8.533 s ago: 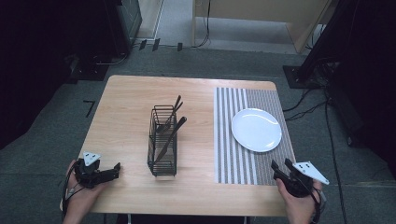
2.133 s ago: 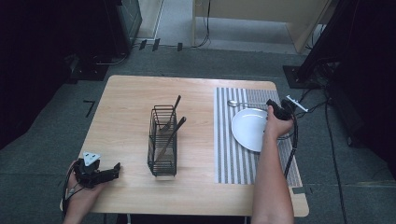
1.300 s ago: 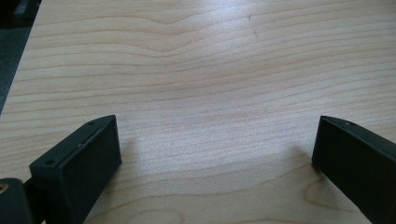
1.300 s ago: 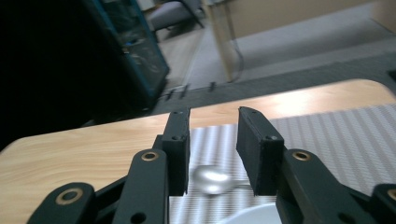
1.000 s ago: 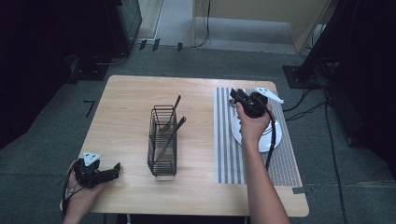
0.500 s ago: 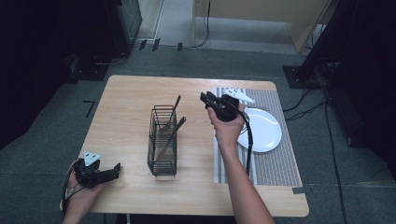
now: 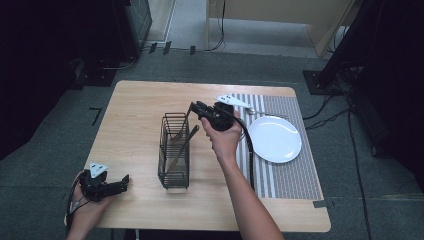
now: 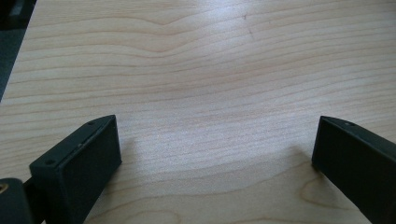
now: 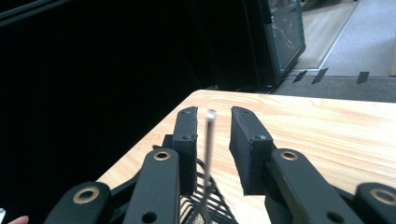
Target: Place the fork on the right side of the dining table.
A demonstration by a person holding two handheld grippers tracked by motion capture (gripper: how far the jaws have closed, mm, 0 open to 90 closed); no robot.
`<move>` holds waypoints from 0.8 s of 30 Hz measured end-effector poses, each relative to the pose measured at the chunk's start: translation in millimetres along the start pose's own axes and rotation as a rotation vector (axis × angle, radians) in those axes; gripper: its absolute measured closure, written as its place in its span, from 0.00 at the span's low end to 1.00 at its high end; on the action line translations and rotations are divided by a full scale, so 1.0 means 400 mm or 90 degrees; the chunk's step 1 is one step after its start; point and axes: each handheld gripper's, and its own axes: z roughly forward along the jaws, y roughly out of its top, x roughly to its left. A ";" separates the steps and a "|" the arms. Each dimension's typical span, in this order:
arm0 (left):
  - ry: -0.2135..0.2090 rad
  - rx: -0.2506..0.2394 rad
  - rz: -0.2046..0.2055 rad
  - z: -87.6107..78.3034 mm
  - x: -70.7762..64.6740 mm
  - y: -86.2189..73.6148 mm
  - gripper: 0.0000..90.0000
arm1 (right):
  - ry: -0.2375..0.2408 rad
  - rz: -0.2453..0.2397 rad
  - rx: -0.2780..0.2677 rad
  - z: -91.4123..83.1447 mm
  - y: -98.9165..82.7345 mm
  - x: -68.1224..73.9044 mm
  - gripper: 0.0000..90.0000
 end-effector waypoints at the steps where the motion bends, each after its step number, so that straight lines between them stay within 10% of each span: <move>1: 0.000 0.000 0.000 0.000 0.000 0.000 0.01 | 0.002 -0.003 0.004 0.011 0.002 0.006 0.82; 17: -0.001 0.001 0.003 0.000 0.000 0.000 0.01 | -0.013 -0.015 0.022 0.032 0.010 0.025 0.98; 24: -0.001 0.000 0.002 0.000 0.000 0.000 0.01 | 0.005 -0.010 -0.022 0.008 0.028 0.037 0.99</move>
